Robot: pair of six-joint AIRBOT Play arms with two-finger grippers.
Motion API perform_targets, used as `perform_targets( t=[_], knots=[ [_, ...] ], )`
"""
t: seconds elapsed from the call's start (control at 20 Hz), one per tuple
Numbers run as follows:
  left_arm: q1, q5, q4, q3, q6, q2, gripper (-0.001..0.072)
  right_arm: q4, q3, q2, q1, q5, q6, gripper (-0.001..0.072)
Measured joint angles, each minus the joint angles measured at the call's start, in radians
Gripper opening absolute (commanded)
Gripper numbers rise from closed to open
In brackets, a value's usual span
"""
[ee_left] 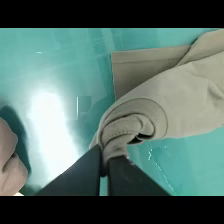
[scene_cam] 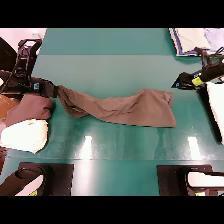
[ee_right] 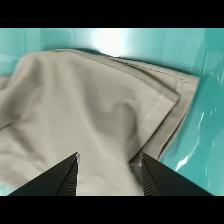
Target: Fold the shirts.
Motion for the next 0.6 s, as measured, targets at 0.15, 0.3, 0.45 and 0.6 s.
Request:
perform_targets(
  t=[0.15,0.3,0.45,0.6],
  knots=[
    [0.0,0.0,0.0,0.0,0.0,-0.002,0.0032,0.003,-0.042,-0.041,-0.014,-0.054,-0.011,0.0432],
    [0.0,0.0,0.0,0.0,0.0,-0.003,0.0032,0.005,-0.023,-0.11,-0.015,-0.084,-0.028,0.0432],
    [0.0,0.001,0.0,0.0,-0.001,-0.003,0.0032,0.005,0.032,-0.182,0.002,-0.08,-0.063,0.0432],
    [0.0,0.002,0.0,0.0,-0.001,-0.003,0.0032,-0.015,0.074,-0.232,0.026,-0.055,-0.093,0.0432]
  ],
)
